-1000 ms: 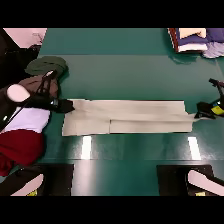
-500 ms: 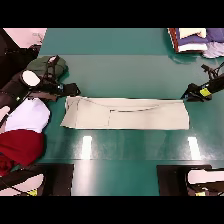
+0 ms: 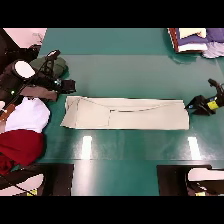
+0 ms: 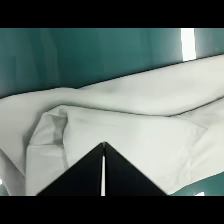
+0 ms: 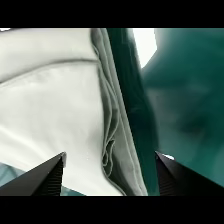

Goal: Fold the shirts.

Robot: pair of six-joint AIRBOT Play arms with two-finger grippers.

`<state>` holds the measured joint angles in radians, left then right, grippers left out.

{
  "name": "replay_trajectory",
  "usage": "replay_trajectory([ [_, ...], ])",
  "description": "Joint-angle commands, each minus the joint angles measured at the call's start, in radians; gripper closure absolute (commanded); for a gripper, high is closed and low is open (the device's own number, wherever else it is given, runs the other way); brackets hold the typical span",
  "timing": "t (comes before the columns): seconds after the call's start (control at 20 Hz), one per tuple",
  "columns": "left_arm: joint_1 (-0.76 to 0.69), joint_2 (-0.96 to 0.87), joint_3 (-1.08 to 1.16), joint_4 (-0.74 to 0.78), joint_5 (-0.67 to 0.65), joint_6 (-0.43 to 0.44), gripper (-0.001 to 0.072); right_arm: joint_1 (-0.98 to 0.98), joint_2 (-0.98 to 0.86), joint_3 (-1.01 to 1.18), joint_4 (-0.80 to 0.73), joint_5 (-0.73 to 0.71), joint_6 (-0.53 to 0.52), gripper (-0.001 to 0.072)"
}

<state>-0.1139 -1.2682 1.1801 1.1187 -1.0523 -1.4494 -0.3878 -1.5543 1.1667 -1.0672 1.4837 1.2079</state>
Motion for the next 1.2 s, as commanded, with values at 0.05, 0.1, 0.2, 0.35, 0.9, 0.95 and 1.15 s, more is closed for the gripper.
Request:
replay_trajectory([
  [0.05, 0.0, -0.003, 0.005, -0.005, -0.015, 0.008, 0.0674, -0.069, -0.041, -0.135, 0.19, -0.045, -0.126, 0.0089],
  [0.1, -0.002, -0.003, 0.005, -0.004, -0.014, 0.009, 0.0675, -0.061, -0.06, -0.142, 0.191, -0.044, -0.126, 0.0095],
  [0.2, -0.003, -0.003, 0.005, -0.014, -0.016, 0.009, 0.0675, -0.03, -0.089, -0.144, 0.184, -0.04, -0.127, 0.0165],
  [0.35, -0.003, -0.005, 0.005, -0.052, -0.023, 0.009, 0.0683, 0.015, -0.085, -0.143, 0.18, -0.037, -0.146, 0.0596],
  [0.9, -0.35, -0.258, 0.116, -0.118, 0.103, 0.01, 0.0684, 0.187, 0.269, 0.04, 0.186, 0.045, 0.061, 0.0694],
  [0.95, -0.381, -0.296, 0.15, -0.135, 0.106, 0.01, 0.0684, 0.218, 0.292, 0.083, 0.185, 0.043, 0.087, 0.0695],
  [1.15, -0.493, -0.422, 0.252, -0.178, 0.14, 0.01, 0.0684, 0.347, 0.313, 0.263, 0.186, 0.062, 0.2, 0.0695],
])
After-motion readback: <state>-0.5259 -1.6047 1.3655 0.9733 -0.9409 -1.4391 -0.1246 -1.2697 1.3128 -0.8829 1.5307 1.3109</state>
